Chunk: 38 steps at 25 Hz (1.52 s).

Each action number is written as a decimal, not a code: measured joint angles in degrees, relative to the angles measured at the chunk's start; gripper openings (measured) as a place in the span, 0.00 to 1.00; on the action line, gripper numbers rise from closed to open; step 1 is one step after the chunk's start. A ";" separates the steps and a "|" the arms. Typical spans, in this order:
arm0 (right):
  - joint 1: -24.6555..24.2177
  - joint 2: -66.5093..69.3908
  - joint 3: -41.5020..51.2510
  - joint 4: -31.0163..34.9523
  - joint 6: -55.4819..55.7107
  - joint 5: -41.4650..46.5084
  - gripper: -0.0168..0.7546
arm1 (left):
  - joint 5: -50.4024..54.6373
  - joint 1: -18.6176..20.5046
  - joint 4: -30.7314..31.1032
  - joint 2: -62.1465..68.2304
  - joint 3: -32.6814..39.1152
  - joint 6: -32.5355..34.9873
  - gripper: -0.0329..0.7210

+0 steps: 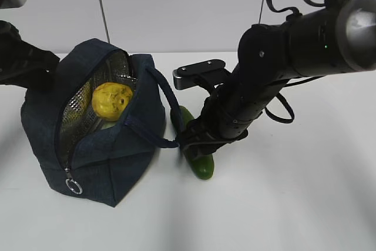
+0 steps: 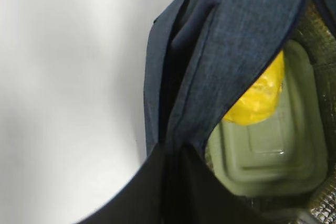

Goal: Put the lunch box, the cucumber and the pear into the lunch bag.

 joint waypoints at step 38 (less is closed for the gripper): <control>0.00 9.00 -0.59 -0.77 0.47 -6.42 0.62 | 0.62 0.05 -0.74 0.11 0.00 -1.50 0.05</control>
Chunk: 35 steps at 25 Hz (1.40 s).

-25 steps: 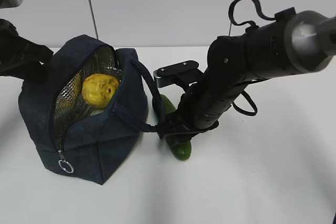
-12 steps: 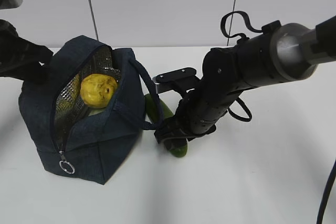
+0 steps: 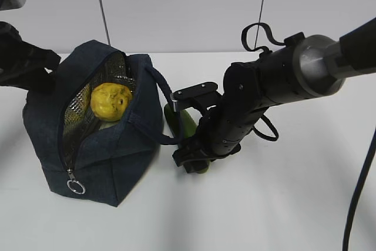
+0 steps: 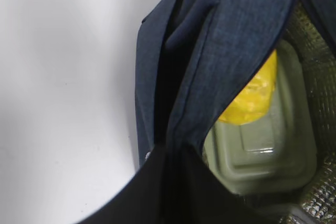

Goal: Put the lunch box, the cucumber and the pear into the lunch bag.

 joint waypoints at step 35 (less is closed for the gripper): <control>-1.00 -23.93 0.59 -30.32 21.11 15.43 0.51 | 0.11 0.00 -0.29 0.00 0.00 0.00 0.05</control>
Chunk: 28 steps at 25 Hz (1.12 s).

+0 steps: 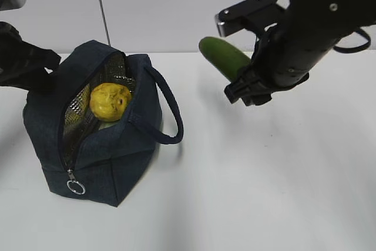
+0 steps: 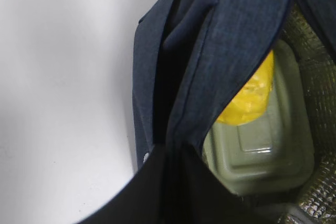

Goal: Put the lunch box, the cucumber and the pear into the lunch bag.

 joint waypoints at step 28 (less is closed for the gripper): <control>0.69 3.98 0.00 87.90 -52.70 -13.02 0.51 | -3.14 0.00 -17.83 0.00 0.00 -0.12 0.05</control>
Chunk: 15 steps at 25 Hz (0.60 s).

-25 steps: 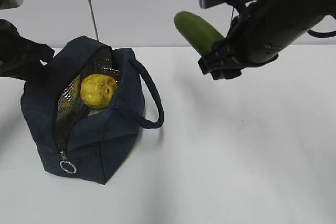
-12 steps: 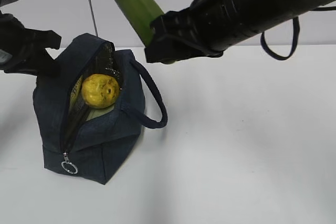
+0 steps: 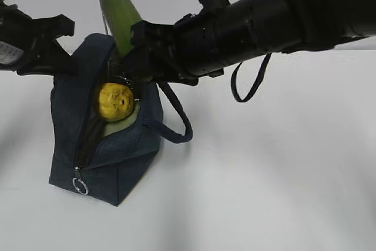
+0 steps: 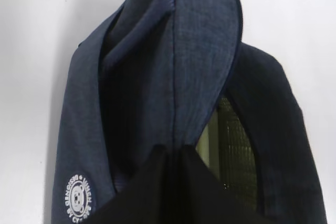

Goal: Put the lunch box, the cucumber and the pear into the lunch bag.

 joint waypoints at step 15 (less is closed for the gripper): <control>3.79 5.22 0.00 4.02 -3.62 -5.28 0.51 | -0.63 0.00 -0.36 0.00 0.00 0.12 0.05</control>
